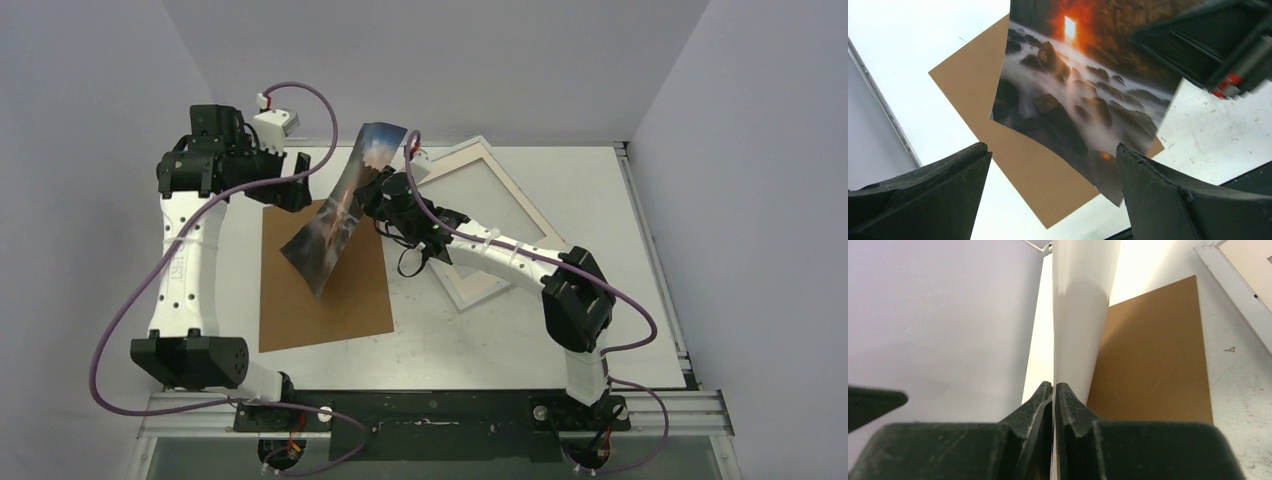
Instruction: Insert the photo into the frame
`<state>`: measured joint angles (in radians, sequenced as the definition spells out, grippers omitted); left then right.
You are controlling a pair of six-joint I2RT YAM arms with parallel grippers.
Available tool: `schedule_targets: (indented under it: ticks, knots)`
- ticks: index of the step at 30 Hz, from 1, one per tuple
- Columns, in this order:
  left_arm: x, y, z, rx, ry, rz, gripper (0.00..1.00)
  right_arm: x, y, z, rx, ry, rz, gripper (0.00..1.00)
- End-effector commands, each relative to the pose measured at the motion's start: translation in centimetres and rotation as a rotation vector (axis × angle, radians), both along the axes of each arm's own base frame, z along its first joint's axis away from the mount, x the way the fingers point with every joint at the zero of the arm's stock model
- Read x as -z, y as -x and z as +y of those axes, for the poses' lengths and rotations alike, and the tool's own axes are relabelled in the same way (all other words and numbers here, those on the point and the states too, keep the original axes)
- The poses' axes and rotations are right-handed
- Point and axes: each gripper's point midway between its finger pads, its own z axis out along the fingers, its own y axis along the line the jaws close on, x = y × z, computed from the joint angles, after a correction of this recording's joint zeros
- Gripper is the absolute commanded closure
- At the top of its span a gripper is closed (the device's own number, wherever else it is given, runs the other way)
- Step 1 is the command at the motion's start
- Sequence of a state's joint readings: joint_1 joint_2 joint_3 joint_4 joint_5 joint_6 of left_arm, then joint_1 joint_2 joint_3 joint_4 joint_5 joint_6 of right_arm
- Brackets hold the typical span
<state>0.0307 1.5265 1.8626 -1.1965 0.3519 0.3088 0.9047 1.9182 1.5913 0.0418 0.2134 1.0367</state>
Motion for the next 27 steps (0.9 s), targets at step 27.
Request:
schedule_targets:
  ticks: [27]
  knots:
    - [4.4,4.3,-9.5,0.209,-0.459,-0.305,0.29,-5.0,0.7,-2.2,0.035,-0.346,0.135,0.94]
